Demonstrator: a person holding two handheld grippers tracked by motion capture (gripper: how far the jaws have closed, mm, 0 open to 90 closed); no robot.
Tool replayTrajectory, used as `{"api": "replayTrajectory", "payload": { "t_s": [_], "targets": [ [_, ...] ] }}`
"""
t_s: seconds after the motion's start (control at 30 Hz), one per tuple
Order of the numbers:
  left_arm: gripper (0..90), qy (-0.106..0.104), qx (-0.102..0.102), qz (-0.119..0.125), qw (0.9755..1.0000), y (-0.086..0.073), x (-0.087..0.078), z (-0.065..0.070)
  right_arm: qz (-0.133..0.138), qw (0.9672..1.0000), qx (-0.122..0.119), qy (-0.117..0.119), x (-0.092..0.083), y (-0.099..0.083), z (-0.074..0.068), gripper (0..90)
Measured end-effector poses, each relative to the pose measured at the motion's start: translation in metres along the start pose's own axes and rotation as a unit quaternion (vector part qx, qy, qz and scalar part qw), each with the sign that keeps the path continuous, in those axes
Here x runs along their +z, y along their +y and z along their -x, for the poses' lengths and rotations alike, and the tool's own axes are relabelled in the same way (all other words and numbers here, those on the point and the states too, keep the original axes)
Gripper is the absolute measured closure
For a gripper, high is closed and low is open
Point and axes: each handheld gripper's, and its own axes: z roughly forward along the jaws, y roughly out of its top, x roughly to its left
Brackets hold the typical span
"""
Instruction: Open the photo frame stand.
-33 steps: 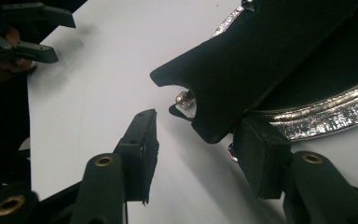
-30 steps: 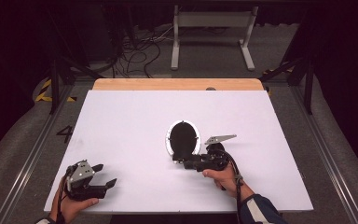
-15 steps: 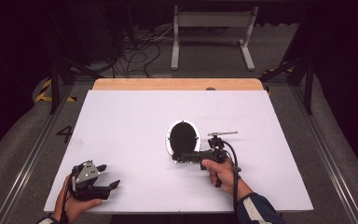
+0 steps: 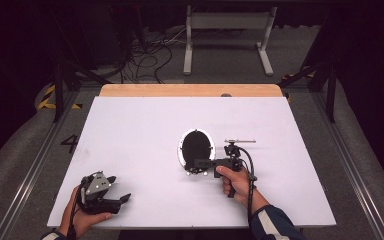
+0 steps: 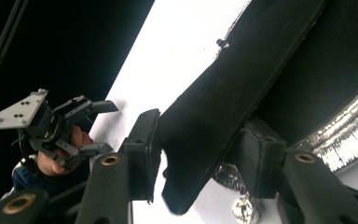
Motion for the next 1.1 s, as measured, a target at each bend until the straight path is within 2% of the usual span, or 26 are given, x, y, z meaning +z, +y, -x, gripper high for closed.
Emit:
{"api": "replayTrajectory", "payload": {
  "t_s": [0.1, 0.23, 0.3, 0.33, 0.37, 0.4, 0.43, 0.5, 0.53, 0.57, 0.6, 0.67, 0.7, 0.73, 0.77, 0.8, 0.83, 0.87, 0.9, 0.93, 1.0, 1.03, 1.1],
  "targets": [
    [20.9, -0.001, 0.006, 0.000, 1.0000, 0.004, 0.003, 0.000, 0.000, 1.0000, 0.008, 0.005, 0.001, 0.002, 0.002, 56.2],
    [21.0, -0.012, -0.005, 0.023, 0.9997, 0.016, 0.007, -0.002, -0.003, 1.0000, 0.003, 0.003, 0.002, 0.003, 0.003, 59.5],
    [21.1, -0.024, -0.002, 0.034, 0.9991, 0.027, 0.012, -0.003, -0.004, 1.0000, -0.003, 0.004, 0.002, 0.003, 0.003, 62.0],
    [21.2, -0.024, -0.002, 0.034, 0.9991, 0.027, 0.012, -0.003, -0.005, 0.9999, -0.009, 0.005, 0.001, 0.003, 0.003, 63.5],
    [21.2, -0.031, 0.000, 0.038, 0.9988, 0.033, 0.015, -0.003, -0.005, 0.9999, -0.009, 0.005, 0.001, 0.003, 0.003, 63.5],
    [21.3, -0.038, 0.000, 0.042, 0.9984, 0.039, 0.019, -0.003, -0.006, 0.9998, -0.019, 0.008, 0.001, 0.003, 0.002, 65.6],
    [21.4, -0.046, 0.010, 0.048, 0.9978, 0.051, 0.027, -0.005, -0.006, 0.9997, -0.023, 0.008, 0.001, 0.003, 0.001, 66.1],
    [21.5, -0.063, 0.006, 0.052, 0.9966, 0.063, 0.038, -0.007, -0.007, 0.9995, -0.029, 0.007, 0.001, 0.003, 0.000, 66.4],
    [21.3, -0.063, 0.006, 0.052, 0.9966, 0.063, 0.038, -0.007, -0.007, 0.9995, -0.031, 0.007, 0.001, 0.003, 0.000, 66.5],
    [21.3, -0.071, 0.006, 0.052, 0.9961, 0.070, 0.045, -0.008, -0.007, 0.9995, -0.031, 0.007, 0.001, 0.003, 0.000, 66.5],
    [20.8, -0.091, 0.014, 0.045, 0.9947, 0.082, 0.060, -0.009, -0.007, 0.9992, -0.038, 0.007, 0.001, 0.003, 0.000, 66.6],
    [20.5, -0.103, 0.019, 0.033, 0.9939, 0.092, 0.074, -0.008, -0.007, 0.9985, -0.055, 0.006, 0.002, 0.003, -0.003, 67.1],
    [20.1, -0.103, 0.019, 0.033, 0.9939, 0.092, 0.074, -0.008, -0.007, 0.9985, -0.055, 0.006, 0.002, 0.003, -0.003, 67.1],
    [19.6, -0.111, 0.019, 0.026, 0.9932, 0.101, 0.085, -0.008, -0.007, 0.9972, -0.075, 0.005, 0.002, 0.003, -0.006, 67.8],
    [19.2, -0.111, 0.019, 0.026, 0.9932, 0.101, 0.085, -0.008, -0.006, 0.9962, -0.086, 0.005, 0.002, 0.003, -0.007, 68.2],
    [19.7, -0.113, 0.016, 0.031, 0.9930, 0.104, 0.088, -0.008, -0.008, 0.9952, -0.097, 0.005, 0.002, 0.003, -0.007, 68.5],
    [19.7, -0.114, 0.014, 0.036, 0.9927, 0.105, 0.092, -0.008, -0.008, 0.9952, -0.097, 0.005, 0.002, 0.003, -0.007, 68.5],
    [18.5, -0.130, 0.006, 0.035, 0.9909, 0.108, 0.099, -0.010, -0.009, 0.9937, -0.111, 0.008, 0.001, 0.002, -0.008, 69.0],
    [18.2, -0.130, 0.006, 0.035, 0.9909, 0.108, 0.099, -0.010, -0.009, 0.9937, -0.111, 0.008, 0.001, 0.002, -0.008, 69.0],
    [18.2, -0.133, 0.008, 0.039, 0.9903, 0.110, 0.102, -0.011, -0.008, 0.9928, -0.120, 0.008, 0.001, 0.002, -0.009, 69.1],
    [18.3, -0.143, -0.005, 0.050, 0.9885, 0.112, 0.106, -0.012, -0.012, 0.9905, -0.137, 0.008, 0.001, 0.002, -0.010, 69.5],
    [18.3, -0.146, -0.004, 0.053, 0.9878, 0.116, 0.108, -0.013, -0.014, 0.9890, -0.147, 0.009, 0.000, 0.002, -0.012, 70.1],
    [18.0, -0.142, -0.008, 0.057, 0.9882, 0.120, 0.111, -0.011, -0.020, 0.9876, -0.155, 0.009, 0.000, 0.002, -0.014, 70.5]
  ]
}}
